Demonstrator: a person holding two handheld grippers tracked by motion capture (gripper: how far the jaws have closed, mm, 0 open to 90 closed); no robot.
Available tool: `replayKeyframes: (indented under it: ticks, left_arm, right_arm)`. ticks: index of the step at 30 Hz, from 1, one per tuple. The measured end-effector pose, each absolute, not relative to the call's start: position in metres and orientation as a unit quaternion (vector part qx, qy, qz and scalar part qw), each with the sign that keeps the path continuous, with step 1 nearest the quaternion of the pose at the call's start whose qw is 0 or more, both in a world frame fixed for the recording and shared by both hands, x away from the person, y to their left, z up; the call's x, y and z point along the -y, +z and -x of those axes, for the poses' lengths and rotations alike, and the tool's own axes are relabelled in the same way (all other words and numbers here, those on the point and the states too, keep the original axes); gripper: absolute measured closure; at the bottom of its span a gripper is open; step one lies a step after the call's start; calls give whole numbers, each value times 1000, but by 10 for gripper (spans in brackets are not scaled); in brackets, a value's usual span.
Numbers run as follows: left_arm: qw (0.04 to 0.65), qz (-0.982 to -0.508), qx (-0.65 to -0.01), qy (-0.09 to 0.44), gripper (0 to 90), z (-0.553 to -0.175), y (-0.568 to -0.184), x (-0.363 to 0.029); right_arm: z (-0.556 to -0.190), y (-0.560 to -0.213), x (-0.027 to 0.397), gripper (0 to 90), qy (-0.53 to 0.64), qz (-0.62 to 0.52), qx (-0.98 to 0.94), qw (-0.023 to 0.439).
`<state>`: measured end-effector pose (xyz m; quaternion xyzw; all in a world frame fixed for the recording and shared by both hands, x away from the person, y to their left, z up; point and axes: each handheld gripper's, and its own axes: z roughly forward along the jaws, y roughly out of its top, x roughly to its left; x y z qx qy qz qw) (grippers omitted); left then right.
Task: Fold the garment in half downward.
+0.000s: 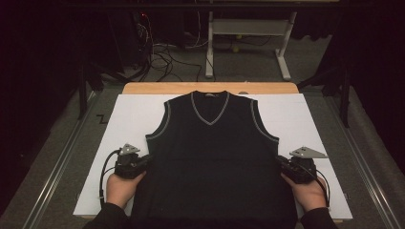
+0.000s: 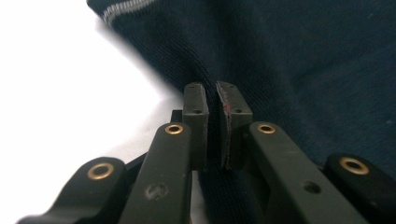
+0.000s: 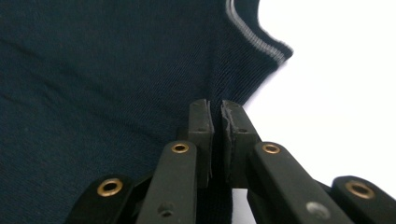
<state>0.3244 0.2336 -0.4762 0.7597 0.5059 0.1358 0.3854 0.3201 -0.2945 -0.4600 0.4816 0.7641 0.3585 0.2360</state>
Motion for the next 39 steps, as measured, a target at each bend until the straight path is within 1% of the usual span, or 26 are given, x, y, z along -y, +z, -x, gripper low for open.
replayKeyframes:
  ticks: [7, 15, 22, 28, 33, 39]
  left_arm:
    - [417, -741, -504, 149, 798, -319, -466, -245]
    - [428, -738, -496, 161, 804, -313, -458, -247]
    - [432, -740, -492, 157, 804, -310, -458, -251]
    - [438, -741, -485, 153, 804, -303, -457, -256]
    - [435, -752, -472, 154, 803, -295, -454, -257]
    - [436, -757, -467, 139, 803, -290, -456, -260]
  right_arm:
    - [-318, -457, 299, 846, 376, -474, -757, 248]
    - [-312, -451, 306, 850, 393, -480, -744, 250]
    - [-310, -450, 311, 850, 399, -474, -745, 249]
    - [-298, -447, 314, 851, 408, -466, -743, 254]
    - [-288, -444, 315, 850, 415, -459, -742, 257]
    - [-275, -443, 317, 849, 421, -453, -743, 257]
